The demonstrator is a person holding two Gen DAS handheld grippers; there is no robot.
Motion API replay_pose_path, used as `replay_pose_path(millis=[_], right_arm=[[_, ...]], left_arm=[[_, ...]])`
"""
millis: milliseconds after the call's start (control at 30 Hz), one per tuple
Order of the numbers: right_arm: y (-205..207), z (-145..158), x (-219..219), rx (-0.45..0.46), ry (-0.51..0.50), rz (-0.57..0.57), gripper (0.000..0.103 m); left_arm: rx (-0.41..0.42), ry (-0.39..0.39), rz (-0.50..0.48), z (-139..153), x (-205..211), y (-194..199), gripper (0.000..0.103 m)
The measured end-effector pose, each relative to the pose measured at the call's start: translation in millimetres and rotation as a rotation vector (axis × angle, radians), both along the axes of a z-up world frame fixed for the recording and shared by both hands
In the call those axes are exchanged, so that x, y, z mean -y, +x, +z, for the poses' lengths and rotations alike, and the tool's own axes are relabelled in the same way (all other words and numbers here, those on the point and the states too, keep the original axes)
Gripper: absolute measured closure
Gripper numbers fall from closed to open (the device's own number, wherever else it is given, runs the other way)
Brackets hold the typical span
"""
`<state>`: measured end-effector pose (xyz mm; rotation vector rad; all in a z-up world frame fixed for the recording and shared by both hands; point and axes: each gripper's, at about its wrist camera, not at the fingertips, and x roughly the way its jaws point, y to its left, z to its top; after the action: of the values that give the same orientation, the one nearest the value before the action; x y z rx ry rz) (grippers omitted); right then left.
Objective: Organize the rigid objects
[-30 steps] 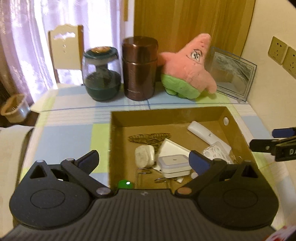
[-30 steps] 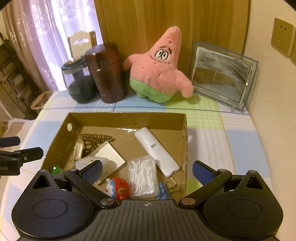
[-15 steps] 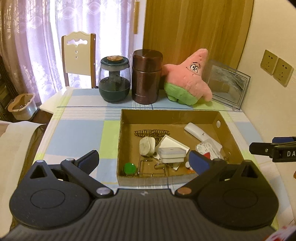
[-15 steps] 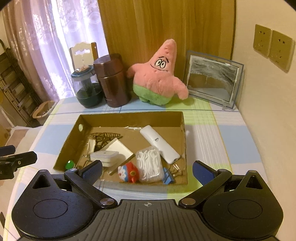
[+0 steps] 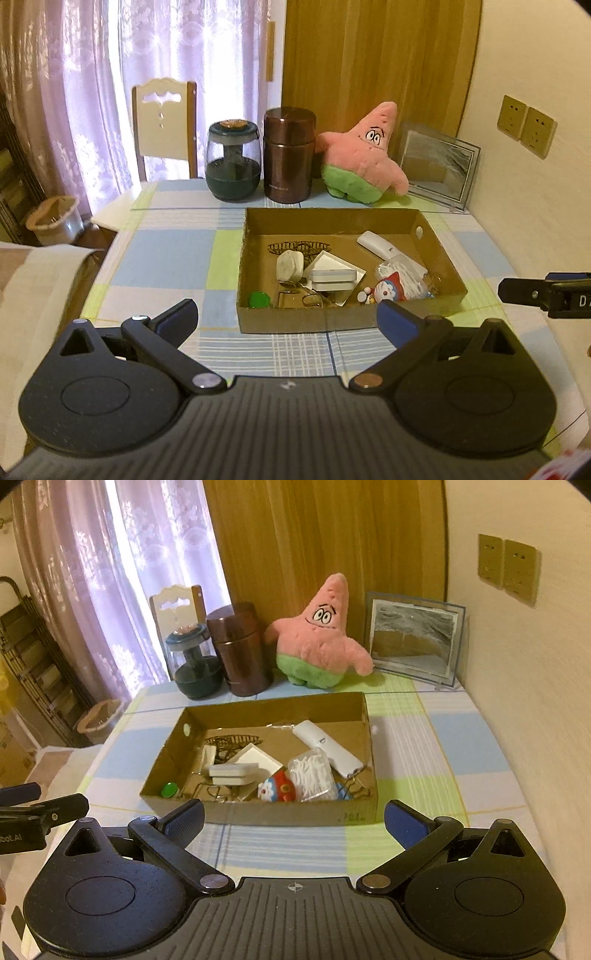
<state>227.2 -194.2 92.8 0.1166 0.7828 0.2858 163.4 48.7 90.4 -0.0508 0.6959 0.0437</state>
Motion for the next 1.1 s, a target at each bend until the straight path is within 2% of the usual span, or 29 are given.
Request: replay_pose_path(millis=[267,400,700,1100], right_arm=[[-44,-3,5,0.027,0.014,-0.016,0.002],[-66,-5,8,0.039,0.005,-0.030,0.002],[-111,-12,16,0.056,-0.030,-0.044,0.002],[-165,-26,21,0.030,-0.039,-0.036,0.002]], left_arm=[[-0.003,0.015,-0.008,-4,22,-37,0.002],[-0.007,-0.004,0.007,-8,27,-55,0.002],[-0.019,0.012,0.036,-22,35,-95,0.002],[-0.020,0.008,0.026,-26,43,-142,0.002]])
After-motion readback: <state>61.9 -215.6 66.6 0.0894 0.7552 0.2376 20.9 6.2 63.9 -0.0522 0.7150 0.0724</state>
